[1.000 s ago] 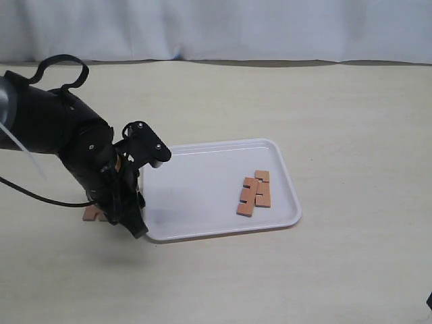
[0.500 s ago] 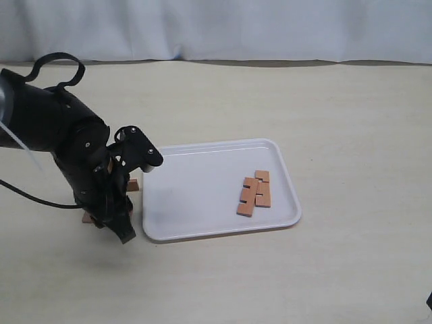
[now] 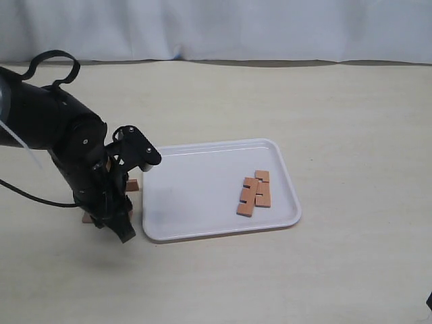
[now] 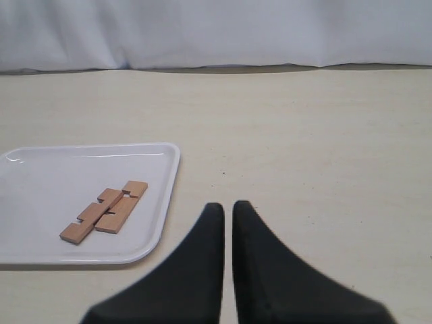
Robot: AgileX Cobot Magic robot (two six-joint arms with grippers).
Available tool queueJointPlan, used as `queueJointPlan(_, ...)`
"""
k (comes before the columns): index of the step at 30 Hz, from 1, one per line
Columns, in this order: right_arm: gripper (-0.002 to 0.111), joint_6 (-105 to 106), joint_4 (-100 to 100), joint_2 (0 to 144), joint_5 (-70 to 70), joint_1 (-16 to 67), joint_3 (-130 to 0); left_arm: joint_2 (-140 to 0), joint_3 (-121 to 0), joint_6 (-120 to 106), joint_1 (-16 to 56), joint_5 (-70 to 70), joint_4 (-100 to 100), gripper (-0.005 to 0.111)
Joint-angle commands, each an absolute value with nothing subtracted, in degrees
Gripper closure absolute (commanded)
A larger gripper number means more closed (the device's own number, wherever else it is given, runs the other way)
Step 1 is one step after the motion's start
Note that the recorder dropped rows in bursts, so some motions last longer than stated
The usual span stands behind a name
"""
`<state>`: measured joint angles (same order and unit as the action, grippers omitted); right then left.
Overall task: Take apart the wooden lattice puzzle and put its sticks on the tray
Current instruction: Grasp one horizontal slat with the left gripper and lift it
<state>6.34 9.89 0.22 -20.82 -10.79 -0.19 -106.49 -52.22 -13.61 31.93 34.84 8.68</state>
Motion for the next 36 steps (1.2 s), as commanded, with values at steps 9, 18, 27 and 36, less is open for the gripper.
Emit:
queueJointPlan(9,0.104,6.4,10.1,0.0,-20.9,-11.2,0.0,-106.4,-52.1,-27.0,30.6,35.2,7.0,0.047)
queueJointPlan(18,0.104,6.4,10.1,0.0,-20.9,-11.2,0.0,-106.4,-52.1,-39.1,30.6,33.0,7.0,0.047)
queueJointPlan(27,0.104,6.4,10.1,0.0,-20.9,-11.2,0.0,-106.4,-52.1,-41.5,30.6,35.2,3.6,0.048)
queueJointPlan(36,0.104,6.4,10.1,0.0,-20.9,-11.2,0.0,-106.4,-52.3,-45.2,29.0,35.7,-3.0,0.048)
